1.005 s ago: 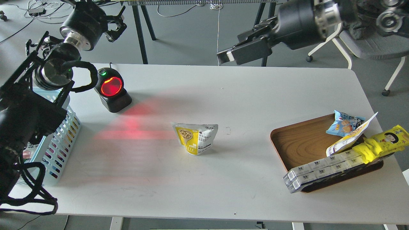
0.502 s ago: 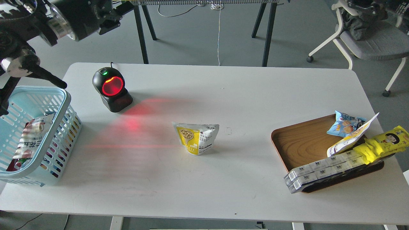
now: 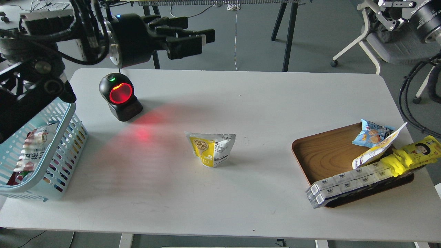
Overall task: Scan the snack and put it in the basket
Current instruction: 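Reach the left gripper to the pouch and grasp it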
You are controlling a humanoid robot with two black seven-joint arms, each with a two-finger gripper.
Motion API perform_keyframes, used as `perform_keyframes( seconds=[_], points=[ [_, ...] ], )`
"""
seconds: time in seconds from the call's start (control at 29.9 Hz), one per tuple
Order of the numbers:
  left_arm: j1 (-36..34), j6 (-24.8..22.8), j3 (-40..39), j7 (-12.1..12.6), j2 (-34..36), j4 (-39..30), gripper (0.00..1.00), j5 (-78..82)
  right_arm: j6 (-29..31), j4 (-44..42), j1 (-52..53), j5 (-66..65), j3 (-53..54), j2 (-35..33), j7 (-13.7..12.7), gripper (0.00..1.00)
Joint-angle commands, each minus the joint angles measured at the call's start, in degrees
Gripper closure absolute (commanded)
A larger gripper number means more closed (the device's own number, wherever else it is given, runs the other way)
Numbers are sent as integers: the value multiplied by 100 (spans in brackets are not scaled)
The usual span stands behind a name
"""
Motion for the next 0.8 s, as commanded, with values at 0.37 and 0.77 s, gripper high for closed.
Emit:
perform_keyframes(
  seconds=[0.37,0.77],
  points=[
    [-21,1,1462,-708,-25,-565,11,2911,1,-648,-1304,122,1703,801,-322,1],
    [-21,1,2446,-709,-51,-574,16,2911,1,-595,-1277,78,1685,731,-330,1]
  ],
)
